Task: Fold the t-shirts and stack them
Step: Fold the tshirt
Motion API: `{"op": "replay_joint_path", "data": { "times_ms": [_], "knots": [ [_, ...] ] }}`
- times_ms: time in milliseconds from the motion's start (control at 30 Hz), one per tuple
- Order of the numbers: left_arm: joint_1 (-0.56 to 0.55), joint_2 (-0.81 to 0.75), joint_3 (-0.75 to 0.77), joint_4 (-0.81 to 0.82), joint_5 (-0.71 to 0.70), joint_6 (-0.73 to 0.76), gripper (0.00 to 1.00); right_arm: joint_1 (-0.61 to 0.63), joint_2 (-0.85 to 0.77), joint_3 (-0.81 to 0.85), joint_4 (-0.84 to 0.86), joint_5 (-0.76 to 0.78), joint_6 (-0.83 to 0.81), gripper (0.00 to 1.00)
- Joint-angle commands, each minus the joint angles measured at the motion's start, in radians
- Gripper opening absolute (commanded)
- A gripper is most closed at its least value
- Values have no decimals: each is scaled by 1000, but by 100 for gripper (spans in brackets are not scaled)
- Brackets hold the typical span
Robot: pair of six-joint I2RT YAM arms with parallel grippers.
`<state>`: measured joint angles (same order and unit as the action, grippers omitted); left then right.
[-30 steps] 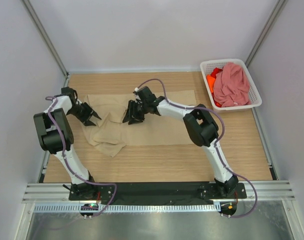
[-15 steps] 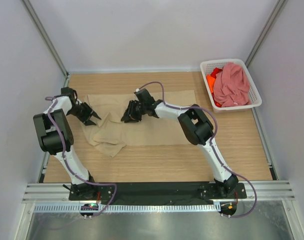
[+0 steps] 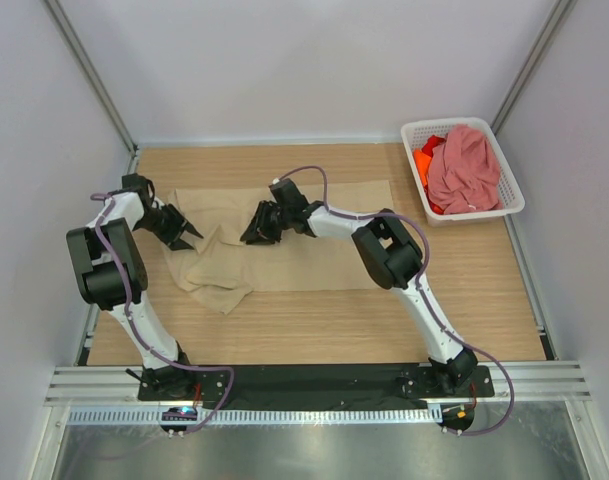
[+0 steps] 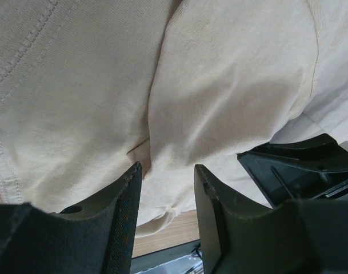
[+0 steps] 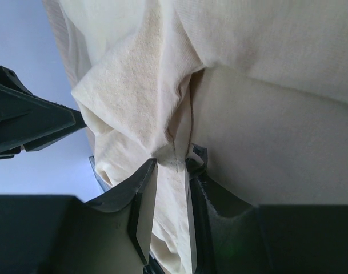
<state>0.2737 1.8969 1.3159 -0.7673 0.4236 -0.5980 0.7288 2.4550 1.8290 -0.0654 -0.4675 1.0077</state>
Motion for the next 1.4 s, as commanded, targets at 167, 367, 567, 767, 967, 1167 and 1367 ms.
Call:
{"op": "replay_joint_path", "data": {
  "times_ms": [167, 367, 567, 767, 967, 1167, 1367],
  "knots": [
    [7, -55, 13, 8, 37, -9, 43, 6, 32, 35, 44, -6, 32, 33],
    [7, -65, 9, 11, 40, -13, 43, 8, 22, 50, 29, -17, 25, 22],
    [9, -65, 14, 25, 38, -25, 40, 7, 1, 95, -60, -23, 20, 4],
    [7, -113, -4, -19, -34, -10, 41, 1, -28, 88, -76, -68, 94, 1],
    [7, -209, -64, -46, -101, 1, 52, -12, -74, 67, -122, -82, 155, 1],
    [5, -193, -107, -26, -34, 0, 51, -19, -91, 68, -128, -94, 169, 1],
    [-11, -154, -135, 42, -17, 3, 44, -23, -71, 62, -119, -102, 164, 1]
  ]
}}
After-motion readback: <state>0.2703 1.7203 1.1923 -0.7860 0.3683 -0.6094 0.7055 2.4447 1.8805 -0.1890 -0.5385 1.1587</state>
